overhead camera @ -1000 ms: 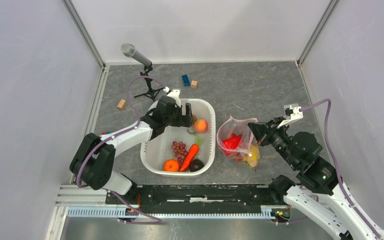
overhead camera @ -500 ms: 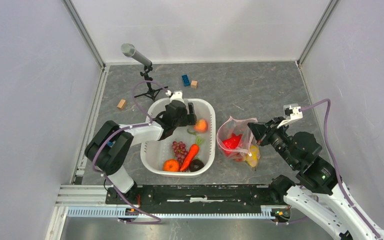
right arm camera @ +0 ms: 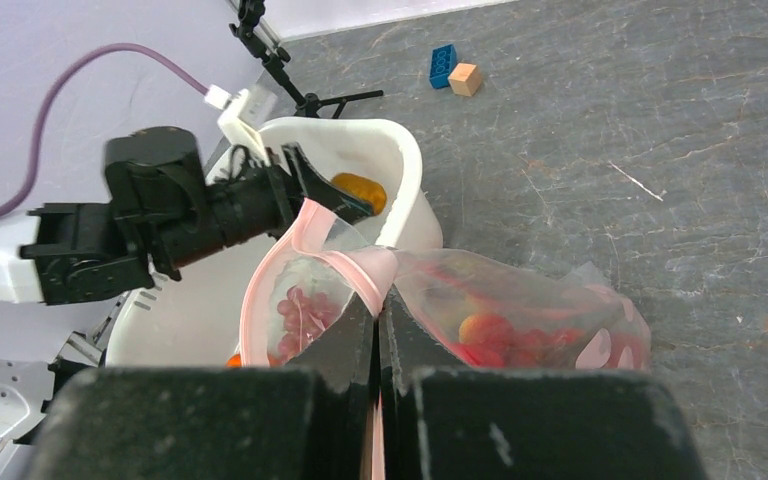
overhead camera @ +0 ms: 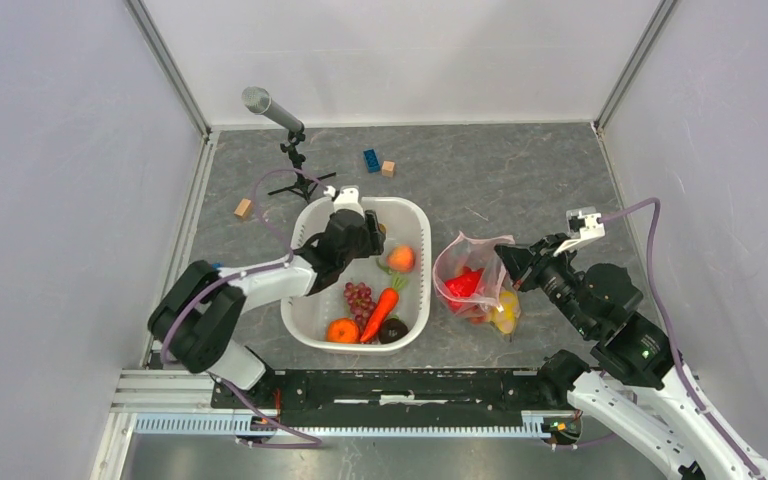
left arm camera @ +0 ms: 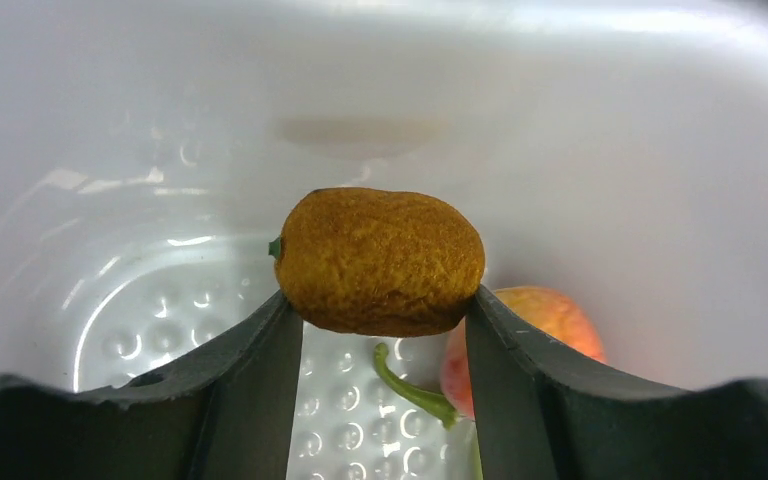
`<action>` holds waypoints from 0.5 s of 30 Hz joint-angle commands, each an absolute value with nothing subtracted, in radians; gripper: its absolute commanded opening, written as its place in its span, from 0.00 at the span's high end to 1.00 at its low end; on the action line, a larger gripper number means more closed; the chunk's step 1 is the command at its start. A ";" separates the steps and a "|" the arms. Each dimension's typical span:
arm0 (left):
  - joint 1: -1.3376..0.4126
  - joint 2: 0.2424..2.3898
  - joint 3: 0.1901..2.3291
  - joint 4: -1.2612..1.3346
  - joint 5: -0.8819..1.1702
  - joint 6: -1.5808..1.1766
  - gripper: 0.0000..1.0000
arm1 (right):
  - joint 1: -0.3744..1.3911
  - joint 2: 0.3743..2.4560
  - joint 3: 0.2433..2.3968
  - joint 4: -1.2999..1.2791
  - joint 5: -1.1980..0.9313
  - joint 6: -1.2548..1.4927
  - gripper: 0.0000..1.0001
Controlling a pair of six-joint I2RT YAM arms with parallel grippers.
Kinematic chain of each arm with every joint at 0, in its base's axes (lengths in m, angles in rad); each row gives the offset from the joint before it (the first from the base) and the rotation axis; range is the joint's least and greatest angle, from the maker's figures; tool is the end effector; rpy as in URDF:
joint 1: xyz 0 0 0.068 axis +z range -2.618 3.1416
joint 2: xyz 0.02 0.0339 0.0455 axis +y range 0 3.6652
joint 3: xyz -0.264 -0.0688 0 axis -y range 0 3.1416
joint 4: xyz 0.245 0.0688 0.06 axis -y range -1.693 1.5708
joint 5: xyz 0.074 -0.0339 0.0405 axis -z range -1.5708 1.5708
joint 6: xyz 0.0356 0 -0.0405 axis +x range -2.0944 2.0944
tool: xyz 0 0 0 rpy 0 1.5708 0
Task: Place the food in the zip-top bag and seal the zipper
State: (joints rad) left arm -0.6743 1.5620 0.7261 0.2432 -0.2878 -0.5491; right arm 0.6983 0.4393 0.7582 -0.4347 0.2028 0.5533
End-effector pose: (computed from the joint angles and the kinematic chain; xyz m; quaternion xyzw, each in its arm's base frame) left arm 0.2533 -0.1895 0.1755 -0.0126 0.8762 -0.1634 0.4533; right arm 0.0835 0.0608 0.3470 0.0133 0.7459 0.3262 0.5805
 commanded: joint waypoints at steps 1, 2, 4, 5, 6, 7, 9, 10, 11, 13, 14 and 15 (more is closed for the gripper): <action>-0.675 1.411 0.713 0.264 -0.319 -0.482 0.55 | 0.697 0.443 0.757 -0.373 0.198 0.555 0.98; -0.675 1.376 0.706 0.259 -0.319 -0.474 0.55 | 0.696 0.441 0.755 -0.370 0.198 0.556 0.98; -0.675 1.313 0.692 0.250 -0.314 -0.455 0.55 | 0.698 0.441 0.752 -0.367 0.201 0.557 0.98; -0.675 1.279 0.686 0.246 -0.303 -0.442 0.56 | 0.696 0.441 0.750 -0.366 0.199 0.558 0.98; -0.675 1.253 0.679 0.244 -0.297 -0.431 0.56 | 0.697 0.442 0.749 -0.365 0.200 0.558 0.98; -0.675 1.225 0.674 0.238 -0.292 -0.423 0.56 | 0.696 0.442 0.747 -0.362 0.199 0.558 0.98; -0.675 1.186 0.669 0.213 -0.283 -0.420 0.58 | 0.696 0.446 0.744 -0.356 0.196 0.560 0.98; -0.675 1.164 0.670 0.203 -0.266 -0.420 0.58 | 0.697 0.447 0.742 -0.355 0.192 0.561 0.98; -0.675 1.148 0.667 0.201 -0.245 -0.422 0.58 | 0.697 0.449 0.741 -0.352 0.190 0.563 0.98; -0.675 1.106 0.668 0.197 -0.164 -0.423 0.58 | 0.697 0.451 0.738 -0.346 0.187 0.566 0.98; -0.676 1.087 0.666 0.205 -0.115 -0.429 0.58 | 0.696 0.453 0.736 -0.344 0.186 0.566 0.98; -0.676 1.065 0.663 0.223 -0.062 -0.434 0.57 | 0.697 0.453 0.736 -0.344 0.186 0.567 0.98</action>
State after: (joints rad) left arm -0.6743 1.1400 0.6743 0.2062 -0.2264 -0.4683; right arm 0.6983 0.4484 0.7376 -0.4034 0.1955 0.5545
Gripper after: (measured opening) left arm 0.617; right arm 0.022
